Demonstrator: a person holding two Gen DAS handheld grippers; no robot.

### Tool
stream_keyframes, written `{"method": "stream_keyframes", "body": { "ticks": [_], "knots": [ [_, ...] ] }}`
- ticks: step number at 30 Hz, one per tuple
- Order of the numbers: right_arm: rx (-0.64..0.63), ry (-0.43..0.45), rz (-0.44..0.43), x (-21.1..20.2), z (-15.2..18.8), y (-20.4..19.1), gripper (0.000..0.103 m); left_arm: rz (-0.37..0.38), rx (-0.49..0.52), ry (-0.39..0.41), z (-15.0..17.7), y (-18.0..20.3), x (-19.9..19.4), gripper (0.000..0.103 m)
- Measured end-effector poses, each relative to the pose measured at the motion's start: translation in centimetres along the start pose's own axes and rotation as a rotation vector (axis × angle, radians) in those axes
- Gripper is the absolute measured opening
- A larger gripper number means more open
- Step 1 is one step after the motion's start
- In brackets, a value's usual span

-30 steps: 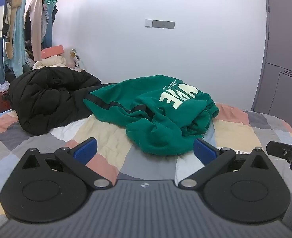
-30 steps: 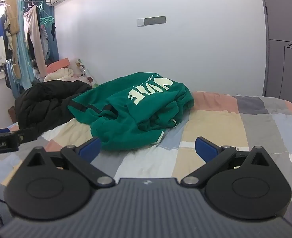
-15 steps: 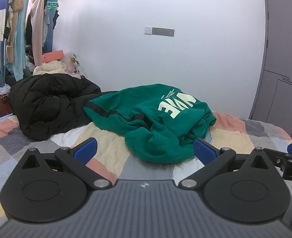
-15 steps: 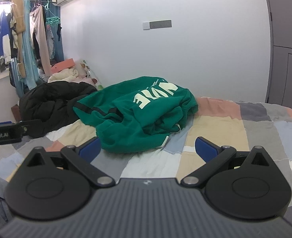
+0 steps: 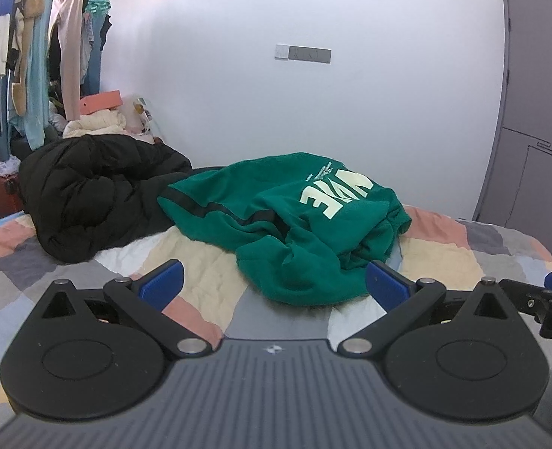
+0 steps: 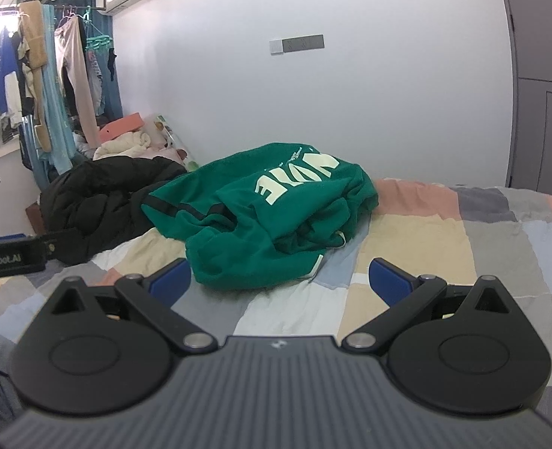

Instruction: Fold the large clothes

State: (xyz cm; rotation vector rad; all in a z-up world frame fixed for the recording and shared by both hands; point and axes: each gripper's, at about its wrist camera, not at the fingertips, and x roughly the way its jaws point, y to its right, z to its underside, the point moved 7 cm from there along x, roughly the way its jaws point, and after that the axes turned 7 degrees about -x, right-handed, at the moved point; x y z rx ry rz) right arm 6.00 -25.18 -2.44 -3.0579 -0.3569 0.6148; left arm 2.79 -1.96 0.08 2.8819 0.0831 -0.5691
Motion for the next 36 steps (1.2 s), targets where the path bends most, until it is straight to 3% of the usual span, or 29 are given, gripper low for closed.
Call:
{"method": "stream_keyframes", "body": {
  "ticks": [27,31,36],
  "knots": [
    [0.009,-0.040,0.001,2.4,1.2,-0.7,0.103,-0.011,-0.010,-0.002,0.1,-1.9,2.4,0.103],
    [0.018,-0.048,-0.036,3.3,1.2,-0.9,0.103,0.000,-0.011,0.000,-0.1,-2.2,3.3,0.103],
    [0.037,-0.047,-0.033,4.8,0.7,-0.8,0.103,-0.015,0.041,0.013,-0.7,-1.9,5.5,0.103]
  ]
}}
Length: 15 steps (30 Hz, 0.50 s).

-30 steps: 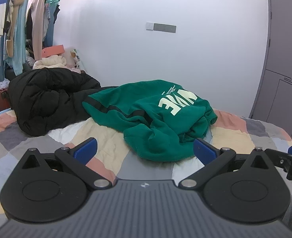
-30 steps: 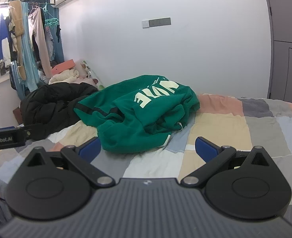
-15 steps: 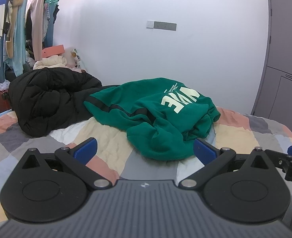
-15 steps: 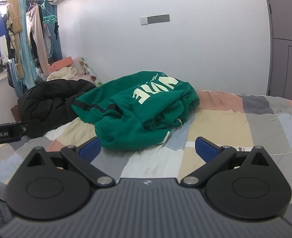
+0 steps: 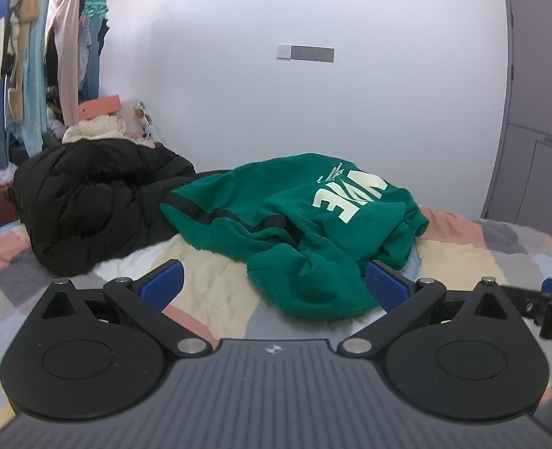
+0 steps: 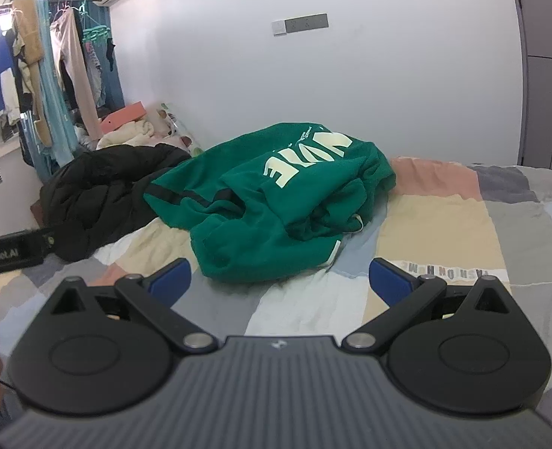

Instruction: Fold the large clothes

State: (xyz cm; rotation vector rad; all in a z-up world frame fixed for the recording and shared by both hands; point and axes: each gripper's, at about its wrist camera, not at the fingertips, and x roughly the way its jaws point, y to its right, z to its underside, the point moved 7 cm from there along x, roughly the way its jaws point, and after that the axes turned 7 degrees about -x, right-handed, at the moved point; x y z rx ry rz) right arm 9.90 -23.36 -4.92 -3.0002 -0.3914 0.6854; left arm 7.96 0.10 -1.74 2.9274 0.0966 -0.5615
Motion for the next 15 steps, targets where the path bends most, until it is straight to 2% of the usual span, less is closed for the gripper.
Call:
{"method": "stream_keyframes", "body": {
  "ticks": [8,11,15],
  "knots": [
    [0.035,-0.010,0.021,4.5,-0.9,1.0,0.103,0.027,0.007,-0.007,-1.3,-0.5,6.0,0.103],
    [0.060,-0.026,0.055,6.4,-1.6,1.7,0.103,0.040,-0.021,-0.008,-2.3,-1.4,8.7,0.103],
    [0.078,-0.045,0.044,9.4,-2.9,1.9,0.103,0.042,-0.054,-0.020,-2.9,-2.1,12.8,0.103]
  ]
}}
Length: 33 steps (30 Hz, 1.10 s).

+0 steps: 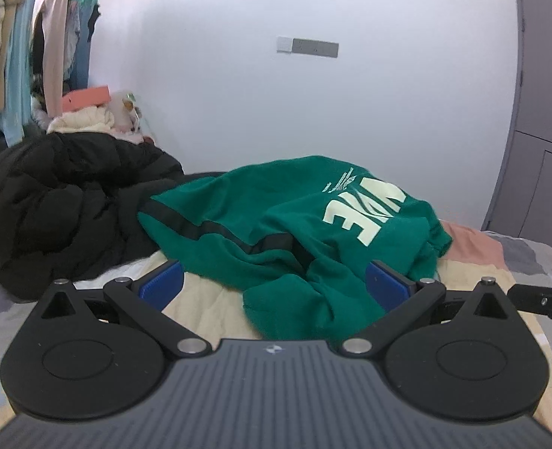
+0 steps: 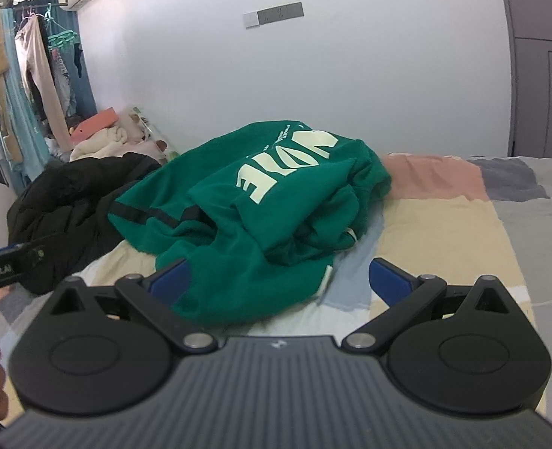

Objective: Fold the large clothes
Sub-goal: 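Reach both grippers into the green sweatshirt and close on its fabric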

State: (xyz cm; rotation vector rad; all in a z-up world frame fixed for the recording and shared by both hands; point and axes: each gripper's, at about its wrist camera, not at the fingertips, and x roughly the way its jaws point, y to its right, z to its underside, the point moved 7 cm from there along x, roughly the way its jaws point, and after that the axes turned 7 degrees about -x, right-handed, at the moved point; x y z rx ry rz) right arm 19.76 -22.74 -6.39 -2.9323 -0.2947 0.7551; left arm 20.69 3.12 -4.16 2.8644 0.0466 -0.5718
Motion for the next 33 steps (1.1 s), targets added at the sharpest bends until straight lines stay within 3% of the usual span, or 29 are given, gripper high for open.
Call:
{"method": "stream_keyframes", "body": {
  "ticks": [3,6,11,15,20,22,23,25,27,28,30,31,32,33],
  "knots": [
    [0.047,-0.042,-0.014,3.4,-0.7,0.0,0.103,-0.001,-0.020,-0.023,0.3,-0.7,4.3,0.103],
    [0.090,-0.077,-0.026,7.5,-0.7,0.0,0.102,0.037,-0.063,-0.108,1.3,-1.4,8.8,0.103],
    [0.158,-0.100,-0.128,12.3,0.9,0.3,0.102,0.106,-0.187,-0.152,3.1,-3.2,13.6,0.103],
    [0.141,-0.108,-0.197,14.6,2.2,0.2,0.097,0.151,-0.271,-0.173,5.7,-4.2,16.2,0.103],
    [0.212,-0.133,-0.296,17.8,3.4,0.4,0.094,0.266,-0.351,-0.213,7.5,-3.9,18.4,0.090],
    [0.176,-0.149,-0.302,18.7,4.0,-0.1,0.083,0.321,-0.381,-0.218,7.9,-3.4,18.8,0.089],
    [0.149,-0.153,-0.297,19.0,4.3,-0.4,0.083,0.351,-0.392,-0.223,8.1,-3.1,18.9,0.089],
    [0.110,-0.179,-0.302,19.6,5.2,-1.0,0.083,0.417,-0.378,-0.222,8.8,-2.3,19.0,0.088],
    [0.132,-0.210,-0.384,19.8,6.0,-1.9,0.082,0.426,-0.363,-0.236,9.7,-1.8,19.4,0.088],
    [0.126,-0.219,-0.386,19.9,6.4,-2.2,0.074,0.425,-0.372,-0.247,10.2,-1.8,19.7,0.086],
    [0.091,-0.239,-0.390,20.1,7.0,-2.7,0.068,0.423,-0.392,-0.247,10.5,-2.0,19.9,0.078],
    [0.096,-0.249,-0.383,20.1,7.1,-2.6,0.054,0.428,-0.407,-0.245,10.4,-2.1,19.8,0.072],
    [0.117,-0.256,-0.380,20.1,7.2,-2.2,0.047,0.433,-0.424,-0.247,10.4,-2.3,19.6,0.062],
    [0.136,-0.263,-0.381,20.1,7.3,-1.9,0.030,0.428,-0.441,-0.253,10.4,-2.5,19.6,0.057]
  ]
}}
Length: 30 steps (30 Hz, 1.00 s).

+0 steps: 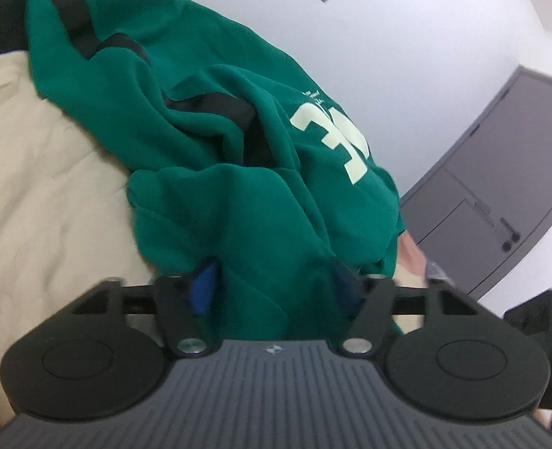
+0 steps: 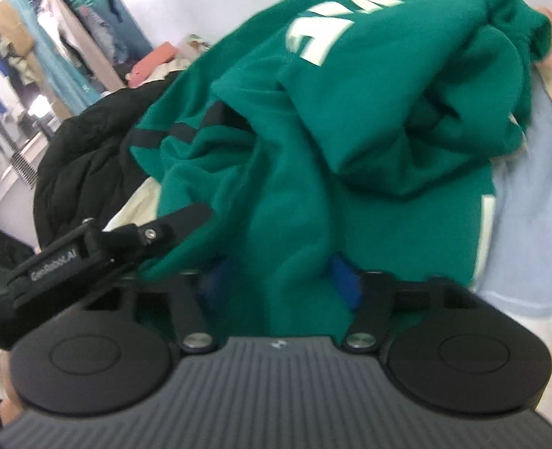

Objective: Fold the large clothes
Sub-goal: 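Reach both grippers into the green sweatshirt and close on its fabric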

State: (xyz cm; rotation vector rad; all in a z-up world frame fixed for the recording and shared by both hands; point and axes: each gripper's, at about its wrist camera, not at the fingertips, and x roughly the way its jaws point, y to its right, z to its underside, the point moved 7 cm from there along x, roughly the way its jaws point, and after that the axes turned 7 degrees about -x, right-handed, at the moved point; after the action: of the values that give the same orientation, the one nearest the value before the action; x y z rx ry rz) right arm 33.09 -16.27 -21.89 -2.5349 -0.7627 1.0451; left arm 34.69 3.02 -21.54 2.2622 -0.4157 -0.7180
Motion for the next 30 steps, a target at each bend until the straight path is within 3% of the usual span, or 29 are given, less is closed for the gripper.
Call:
{"method": "stream_keyframes", "body": {
  "ticks": [1,2,5,16,19,24,25,26,27,30],
  "knots": [
    [0.017,-0.004,0.002,-0.2,0.0,0.4,0.015,-0.013,-0.015,-0.005,0.0,-0.1,-0.2,0.046],
    [0.033,-0.003,-0.001,-0.5,0.0,0.6,0.014,-0.021,-0.022,-0.009,0.0,-0.1,-0.3,0.034],
    [0.067,0.050,-0.046,-2.2,-0.6,0.3,0.007,0.008,-0.064,-0.011,0.1,0.4,-1.9,0.019],
    [0.053,0.242,-0.131,-11.9,-1.1,-2.6,0.006,0.213,-0.060,0.039,1.9,8.1,-13.0,0.013],
    [0.031,0.283,-0.159,-14.6,-0.9,-4.2,0.006,0.186,-0.005,0.075,2.4,9.9,-16.3,0.013],
    [0.003,0.270,-0.130,-16.3,0.2,-5.3,0.007,0.050,0.028,0.108,3.2,9.2,-18.9,0.021],
    [0.009,0.253,-0.127,-16.1,0.5,-5.1,0.008,0.046,0.019,0.087,3.3,8.9,-18.9,0.036],
    [0.017,0.239,-0.116,-16.0,0.7,-4.7,0.009,0.041,-0.001,0.068,3.2,8.5,-18.8,0.059],
    [0.020,0.228,-0.098,-15.7,0.8,-4.4,0.009,0.034,-0.021,0.065,3.0,8.3,-18.6,0.066],
    [0.043,0.215,-0.100,-16.0,0.9,-4.0,0.009,0.013,-0.042,0.090,2.5,7.8,-18.7,0.069]
  ]
}}
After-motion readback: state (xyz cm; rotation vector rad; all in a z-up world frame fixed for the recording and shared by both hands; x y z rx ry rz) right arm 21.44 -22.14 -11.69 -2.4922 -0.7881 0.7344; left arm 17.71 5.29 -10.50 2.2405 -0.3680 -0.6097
